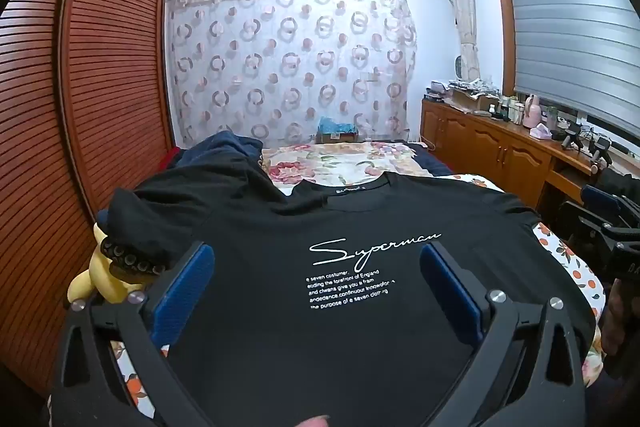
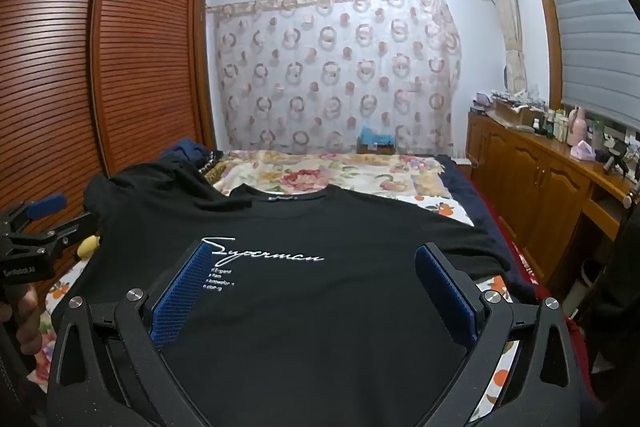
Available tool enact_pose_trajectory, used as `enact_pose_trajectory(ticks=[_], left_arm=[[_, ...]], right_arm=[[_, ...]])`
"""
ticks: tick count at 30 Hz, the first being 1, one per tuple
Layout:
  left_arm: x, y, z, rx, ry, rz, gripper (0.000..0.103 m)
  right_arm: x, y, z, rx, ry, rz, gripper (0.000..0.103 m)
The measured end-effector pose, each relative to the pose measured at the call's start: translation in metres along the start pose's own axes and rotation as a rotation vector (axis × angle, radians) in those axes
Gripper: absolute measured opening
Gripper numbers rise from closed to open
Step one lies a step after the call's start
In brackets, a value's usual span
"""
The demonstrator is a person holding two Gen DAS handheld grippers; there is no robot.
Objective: Fold small clothes
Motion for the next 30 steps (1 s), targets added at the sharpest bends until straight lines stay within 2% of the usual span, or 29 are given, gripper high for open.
enact_pose_trajectory(ticks=[30], left_arm=[[-0.013, -0.009, -0.003, 0.002, -0.006, -0.030, 0.103]], right_arm=[[-0.002, -0.001, 0.002, -0.004, 0.005, -0.013, 0.103]])
Point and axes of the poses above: each gripper's, at about its wrist camera, not at the fingertips, and x roughly the way its jaws point, z to its left, y to its underside, the point moved 8 cm from there along x, roughly the way its jaws point, and after that the axes turned 1 degree about z, right-handed, at the moved point
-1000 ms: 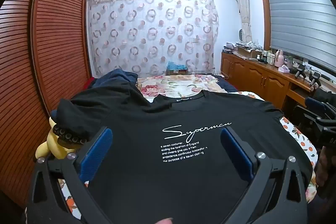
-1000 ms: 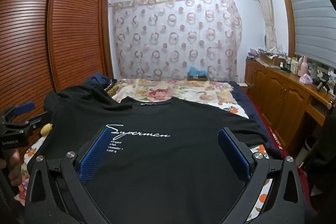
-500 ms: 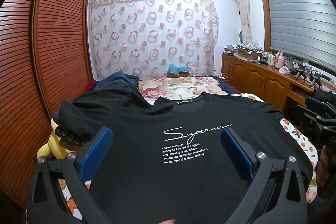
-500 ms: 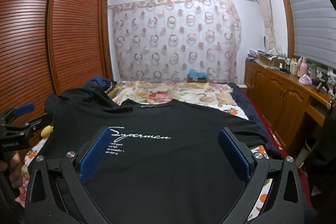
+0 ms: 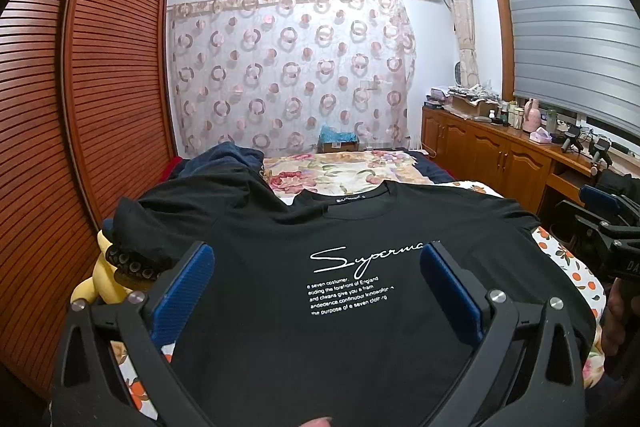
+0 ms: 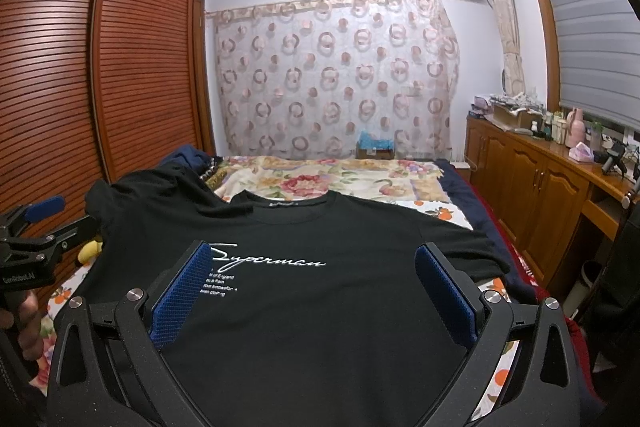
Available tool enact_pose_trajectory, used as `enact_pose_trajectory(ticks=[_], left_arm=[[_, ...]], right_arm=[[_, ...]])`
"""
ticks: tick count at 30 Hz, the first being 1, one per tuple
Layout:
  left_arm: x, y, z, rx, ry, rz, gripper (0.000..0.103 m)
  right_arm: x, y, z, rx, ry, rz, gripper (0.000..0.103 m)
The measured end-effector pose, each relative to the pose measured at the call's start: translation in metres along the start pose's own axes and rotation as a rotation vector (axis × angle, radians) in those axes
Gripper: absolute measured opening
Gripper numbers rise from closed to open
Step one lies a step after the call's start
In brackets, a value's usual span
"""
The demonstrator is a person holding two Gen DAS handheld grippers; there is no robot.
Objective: Fold small clothes
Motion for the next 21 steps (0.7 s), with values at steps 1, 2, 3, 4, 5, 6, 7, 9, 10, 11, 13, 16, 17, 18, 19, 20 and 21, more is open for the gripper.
enact_pose_trajectory(ticks=[1, 2, 3, 4, 5, 6, 7, 9, 10, 11, 13, 16, 17, 18, 19, 20, 21], left_arm=[[-0.0001, -0.0003, 0.0001, 0.000, 0.000, -0.001, 0.103], [0.0002, -0.0008, 0.0005, 0.000, 0.000, -0.001, 0.103], [0.0004, -0.0013, 0.0008, 0.001, 0.000, -0.002, 0.103], [0.0003, -0.0014, 0.0006, 0.001, 0.000, -0.002, 0.103], [0.0006, -0.0018, 0.0009, 0.000, 0.000, -0.002, 0.103], [0.0000, -0.0013, 0.0004, 0.001, 0.000, -0.003, 0.103], [0.0000, -0.0012, 0.0003, 0.002, -0.001, -0.003, 0.103], [0.0000, -0.0010, 0.0002, 0.002, 0.000, -0.004, 0.103], [-0.0001, -0.0013, 0.0002, 0.002, 0.000, -0.004, 0.103], [0.0000, -0.0015, 0.0001, 0.003, -0.001, -0.004, 0.103], [0.0000, -0.0015, 0.0003, 0.003, -0.001, -0.005, 0.103], [-0.0004, -0.0017, -0.0001, 0.003, 0.000, -0.005, 0.103], [-0.0004, -0.0018, -0.0001, 0.004, -0.001, -0.005, 0.103], [-0.0006, -0.0017, -0.0001, 0.003, -0.002, -0.005, 0.103], [-0.0008, -0.0017, 0.0000, 0.003, -0.001, -0.005, 0.103], [-0.0007, -0.0018, -0.0001, 0.002, 0.000, -0.005, 0.103], [-0.0008, -0.0016, -0.0003, 0.002, -0.001, -0.005, 0.103]], right_arm=[[-0.0001, 0.0000, 0.0000, 0.000, 0.000, 0.000, 0.103], [0.0000, -0.0001, 0.0001, 0.000, 0.000, -0.001, 0.103], [-0.0004, -0.0002, 0.0000, 0.001, 0.000, -0.001, 0.103], [-0.0003, -0.0002, 0.0001, 0.001, 0.000, -0.001, 0.103], [0.0000, -0.0001, 0.0003, 0.000, 0.000, 0.000, 0.103], [0.0001, 0.0000, 0.0005, 0.000, -0.001, -0.001, 0.103], [0.0001, 0.0000, 0.0005, 0.000, 0.000, -0.001, 0.103], [-0.0005, -0.0003, 0.0005, 0.001, -0.001, -0.001, 0.103], [0.0000, -0.0002, 0.0007, 0.000, 0.000, -0.001, 0.103], [-0.0003, -0.0003, 0.0007, 0.000, -0.001, -0.002, 0.103], [-0.0005, -0.0005, 0.0004, 0.000, 0.000, -0.002, 0.103], [-0.0005, -0.0004, 0.0004, 0.001, 0.000, -0.003, 0.103], [-0.0004, -0.0005, 0.0004, 0.001, 0.000, -0.003, 0.103], [-0.0009, -0.0006, 0.0001, 0.002, 0.000, -0.003, 0.103], [-0.0012, -0.0008, 0.0001, 0.002, -0.001, -0.003, 0.103], [-0.0007, -0.0007, 0.0004, 0.001, 0.000, -0.003, 0.103], [-0.0009, -0.0007, 0.0003, 0.001, 0.000, -0.003, 0.103]])
Point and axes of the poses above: each gripper's, at about its wrist camera, not at the fingertips, and x roughly the way its jaws point, z to its left, y to its underside, the point moved 8 cm from there along x, roughly the way its jaws point, and after that the axes turned 1 degree about z, right-handed, at the moved point
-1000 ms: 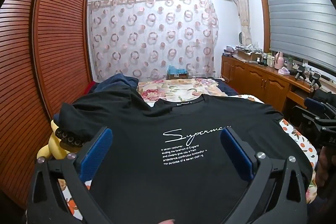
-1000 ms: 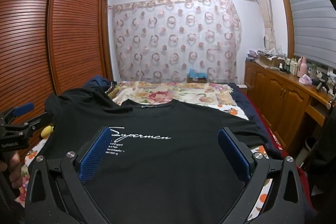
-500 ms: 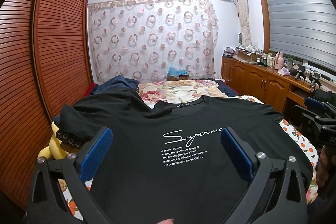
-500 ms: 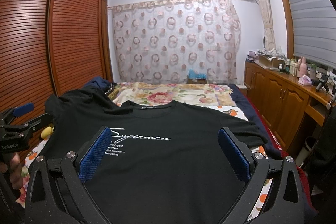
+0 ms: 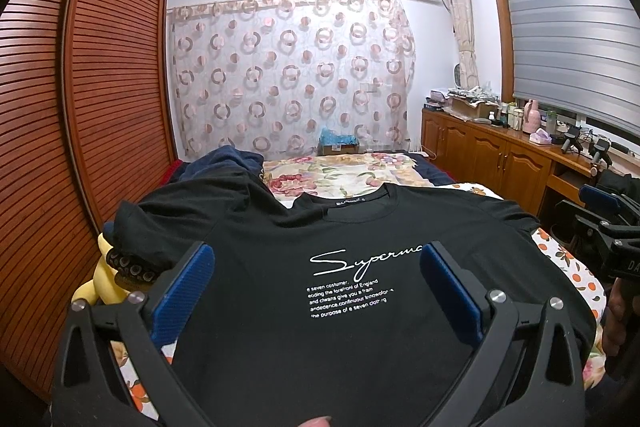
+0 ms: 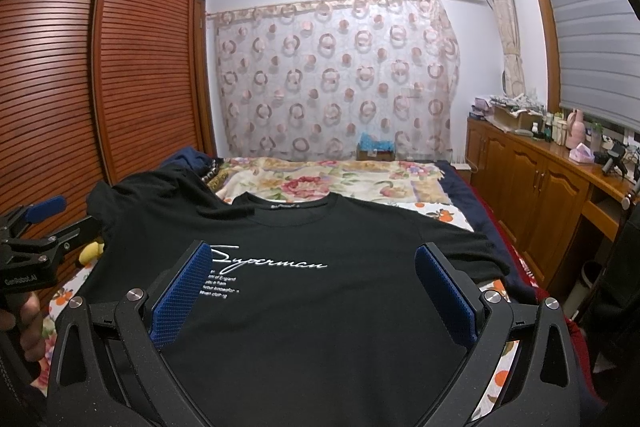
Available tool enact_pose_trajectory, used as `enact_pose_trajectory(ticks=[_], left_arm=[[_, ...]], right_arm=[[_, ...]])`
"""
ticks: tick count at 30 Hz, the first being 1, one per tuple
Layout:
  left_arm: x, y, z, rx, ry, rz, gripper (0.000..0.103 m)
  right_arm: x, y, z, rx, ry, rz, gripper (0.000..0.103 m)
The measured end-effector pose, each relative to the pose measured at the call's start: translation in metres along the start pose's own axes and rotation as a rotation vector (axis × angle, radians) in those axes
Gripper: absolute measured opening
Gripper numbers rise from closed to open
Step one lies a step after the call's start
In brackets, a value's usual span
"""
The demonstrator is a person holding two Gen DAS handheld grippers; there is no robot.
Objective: Fold small clothes
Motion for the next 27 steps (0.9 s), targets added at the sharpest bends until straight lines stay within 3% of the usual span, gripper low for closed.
enact_pose_trajectory(ticks=[27], left_arm=[[-0.0002, -0.0007, -0.0002, 0.003, -0.001, -0.005, 0.103]], right_arm=[[0.0011, 0.0021, -0.0030, 0.002, -0.001, -0.004, 0.103]])
Point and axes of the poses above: each gripper's, at about its wrist camera, not at the fingertips, and x roughly the way its jaws point, z to its left, y to its underside, the point moved 8 cm from there along x, roughly the way its jaws point, and after that the axes turned 1 degree about z, right-handed, at the moved point
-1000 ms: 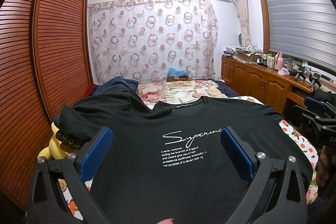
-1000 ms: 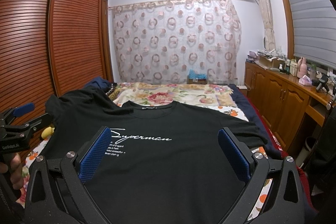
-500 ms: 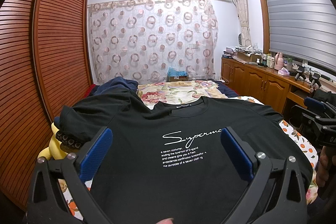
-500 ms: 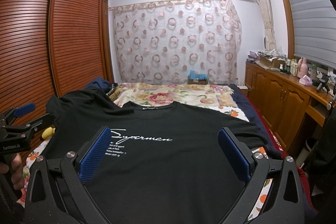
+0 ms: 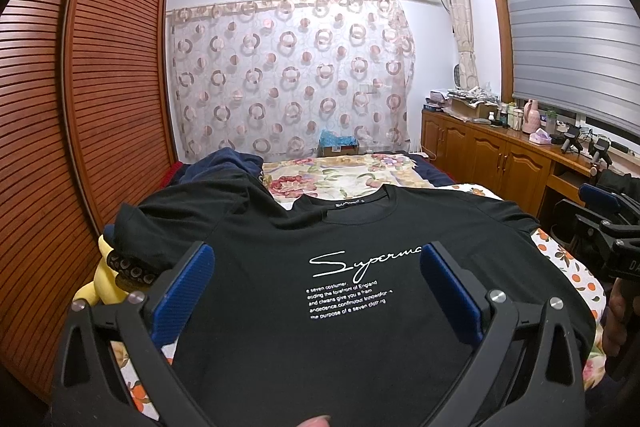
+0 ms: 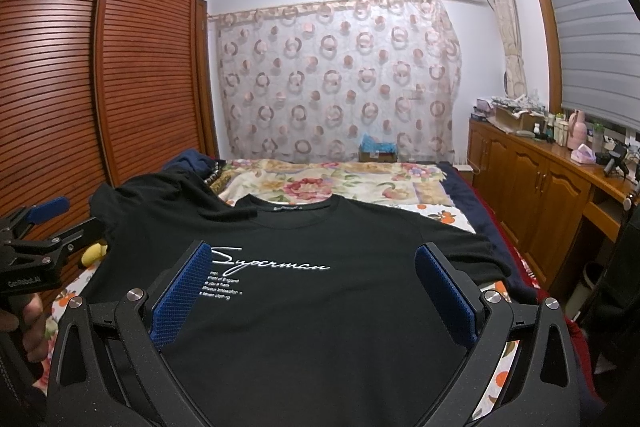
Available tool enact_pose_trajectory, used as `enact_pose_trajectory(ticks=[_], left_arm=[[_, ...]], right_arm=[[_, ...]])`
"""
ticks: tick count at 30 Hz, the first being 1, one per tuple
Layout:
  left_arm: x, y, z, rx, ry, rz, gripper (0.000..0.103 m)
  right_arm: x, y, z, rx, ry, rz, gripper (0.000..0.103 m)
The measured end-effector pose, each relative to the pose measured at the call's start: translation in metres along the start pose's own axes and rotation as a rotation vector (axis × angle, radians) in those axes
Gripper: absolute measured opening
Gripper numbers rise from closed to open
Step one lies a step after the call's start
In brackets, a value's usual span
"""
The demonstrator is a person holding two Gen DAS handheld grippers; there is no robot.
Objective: Fold small clothes
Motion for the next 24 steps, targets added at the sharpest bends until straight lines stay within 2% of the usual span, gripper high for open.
enact_pose_trajectory(ticks=[11, 16, 22, 24], left_arm=[[0.000, 0.001, 0.000, 0.001, -0.002, 0.002, 0.103], [0.004, 0.000, 0.005, -0.017, -0.003, 0.025, 0.103], [0.016, 0.001, 0.029, -0.042, -0.041, 0.010, 0.103], [0.022, 0.005, 0.041, -0.045, -0.068, 0.008, 0.103]], right_arm=[[0.006, 0.010, -0.006, 0.001, -0.003, 0.000, 0.103], [0.005, -0.004, 0.002, 0.000, -0.013, 0.016, 0.103], [0.020, -0.020, 0.037, -0.025, -0.024, 0.016, 0.103], [0.030, -0.015, 0.040, -0.036, -0.026, 0.014, 0.103]])
Point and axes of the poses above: each gripper's, at about its wrist camera, not at the fingertips, and x roughly the way its jaws point, z to its left, y to its underside, the point moved 8 cm from there along x, roughly the way its jaws point, and after that the axes turned 1 degree about z, right-handed, at the moved point
